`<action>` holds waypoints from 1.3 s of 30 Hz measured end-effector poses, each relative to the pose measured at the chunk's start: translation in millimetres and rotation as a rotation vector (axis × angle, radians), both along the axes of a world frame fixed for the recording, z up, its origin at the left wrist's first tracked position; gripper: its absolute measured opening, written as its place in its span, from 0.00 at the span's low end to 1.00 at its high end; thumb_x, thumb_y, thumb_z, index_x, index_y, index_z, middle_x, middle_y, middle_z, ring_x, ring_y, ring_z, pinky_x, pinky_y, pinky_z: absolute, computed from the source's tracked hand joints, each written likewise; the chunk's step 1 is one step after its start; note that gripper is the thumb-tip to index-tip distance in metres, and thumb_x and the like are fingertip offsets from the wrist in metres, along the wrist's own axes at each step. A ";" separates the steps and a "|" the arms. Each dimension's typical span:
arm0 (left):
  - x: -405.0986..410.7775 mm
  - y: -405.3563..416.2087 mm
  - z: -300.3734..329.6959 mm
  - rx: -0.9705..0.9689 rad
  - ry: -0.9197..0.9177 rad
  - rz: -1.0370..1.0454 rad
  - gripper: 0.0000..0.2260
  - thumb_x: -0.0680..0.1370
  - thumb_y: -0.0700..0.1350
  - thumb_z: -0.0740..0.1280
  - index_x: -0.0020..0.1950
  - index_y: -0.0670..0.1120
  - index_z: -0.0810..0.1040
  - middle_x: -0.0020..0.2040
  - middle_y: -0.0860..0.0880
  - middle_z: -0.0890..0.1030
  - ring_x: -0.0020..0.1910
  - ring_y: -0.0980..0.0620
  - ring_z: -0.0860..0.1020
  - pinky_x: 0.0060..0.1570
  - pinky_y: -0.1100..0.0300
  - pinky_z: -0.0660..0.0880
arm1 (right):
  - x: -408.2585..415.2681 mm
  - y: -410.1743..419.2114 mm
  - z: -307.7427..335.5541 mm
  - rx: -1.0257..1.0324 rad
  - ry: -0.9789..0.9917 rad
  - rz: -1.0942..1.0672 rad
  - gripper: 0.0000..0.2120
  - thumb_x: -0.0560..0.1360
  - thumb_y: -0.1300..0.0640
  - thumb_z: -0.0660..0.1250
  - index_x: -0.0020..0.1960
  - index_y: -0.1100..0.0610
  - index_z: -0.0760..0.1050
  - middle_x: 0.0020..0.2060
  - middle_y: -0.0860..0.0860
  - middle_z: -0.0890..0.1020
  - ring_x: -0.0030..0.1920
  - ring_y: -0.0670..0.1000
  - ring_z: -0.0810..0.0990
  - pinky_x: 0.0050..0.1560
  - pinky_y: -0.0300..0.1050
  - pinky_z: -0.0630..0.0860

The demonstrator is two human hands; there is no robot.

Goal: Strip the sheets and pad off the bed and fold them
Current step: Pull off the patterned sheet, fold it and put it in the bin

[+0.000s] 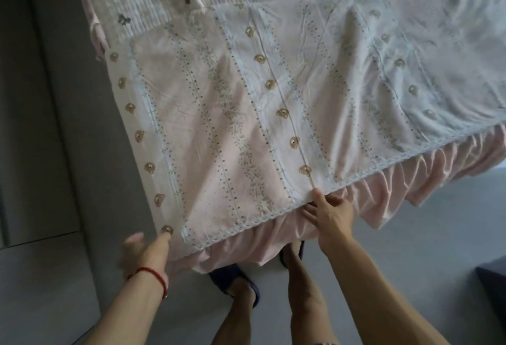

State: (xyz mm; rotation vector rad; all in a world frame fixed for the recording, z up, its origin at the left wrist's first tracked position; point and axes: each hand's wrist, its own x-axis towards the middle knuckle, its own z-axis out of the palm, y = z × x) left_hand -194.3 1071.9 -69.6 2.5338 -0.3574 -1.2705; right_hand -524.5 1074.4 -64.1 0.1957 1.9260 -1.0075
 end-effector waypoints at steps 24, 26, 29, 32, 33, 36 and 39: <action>-137.5 -155.5 -18.5 0.242 -0.381 -1.746 0.57 0.72 0.70 0.67 0.69 0.61 0.17 0.68 0.39 0.15 0.73 0.25 0.28 0.64 0.18 0.55 | 93.0 -29.3 3.7 0.268 0.416 0.185 0.17 0.74 0.39 0.70 0.37 0.51 0.76 0.33 0.43 0.81 0.36 0.47 0.80 0.41 0.51 0.80; -139.0 -156.3 -21.5 0.229 -0.387 -1.747 0.57 0.72 0.69 0.68 0.69 0.59 0.17 0.69 0.36 0.17 0.71 0.24 0.27 0.62 0.17 0.54 | 114.4 -31.2 8.0 0.346 0.488 0.182 0.18 0.74 0.39 0.71 0.36 0.51 0.71 0.33 0.45 0.78 0.35 0.50 0.78 0.39 0.49 0.76; -140.8 -158.2 -26.6 0.234 -0.361 -1.766 0.57 0.72 0.68 0.67 0.70 0.58 0.17 0.69 0.34 0.17 0.69 0.22 0.26 0.60 0.15 0.50 | 159.7 -30.7 4.8 0.380 0.463 0.023 0.12 0.73 0.46 0.75 0.41 0.48 0.72 0.38 0.47 0.82 0.40 0.50 0.81 0.43 0.51 0.79; -135.0 -160.0 -23.2 0.201 -0.309 -1.808 0.57 0.72 0.68 0.67 0.72 0.58 0.19 0.69 0.33 0.18 0.69 0.22 0.26 0.59 0.14 0.51 | 217.4 -28.5 -1.7 0.332 0.292 -0.181 0.12 0.71 0.43 0.75 0.49 0.47 0.78 0.43 0.47 0.86 0.46 0.50 0.85 0.52 0.55 0.81; -132.4 -161.2 -22.7 0.187 -0.299 -1.828 0.56 0.72 0.68 0.67 0.72 0.58 0.19 0.69 0.33 0.17 0.69 0.21 0.26 0.59 0.14 0.51 | 232.3 -31.4 -4.8 0.349 0.266 -0.209 0.18 0.69 0.39 0.73 0.52 0.49 0.80 0.47 0.49 0.86 0.50 0.53 0.85 0.54 0.56 0.81; -124.1 -166.3 -17.9 0.136 -0.245 -1.843 0.55 0.73 0.70 0.64 0.71 0.58 0.18 0.67 0.34 0.16 0.70 0.22 0.27 0.60 0.15 0.52 | 260.0 -42.0 -8.4 0.397 0.228 -0.337 0.24 0.73 0.44 0.74 0.66 0.52 0.78 0.58 0.54 0.82 0.60 0.59 0.80 0.62 0.53 0.76; -122.1 -169.0 -22.1 0.093 -0.220 -1.855 0.54 0.71 0.72 0.63 0.71 0.60 0.18 0.67 0.36 0.15 0.71 0.23 0.27 0.59 0.14 0.50 | 263.9 -43.8 -10.8 0.393 0.204 -0.286 0.20 0.73 0.42 0.73 0.60 0.51 0.80 0.50 0.48 0.84 0.53 0.56 0.83 0.57 0.52 0.79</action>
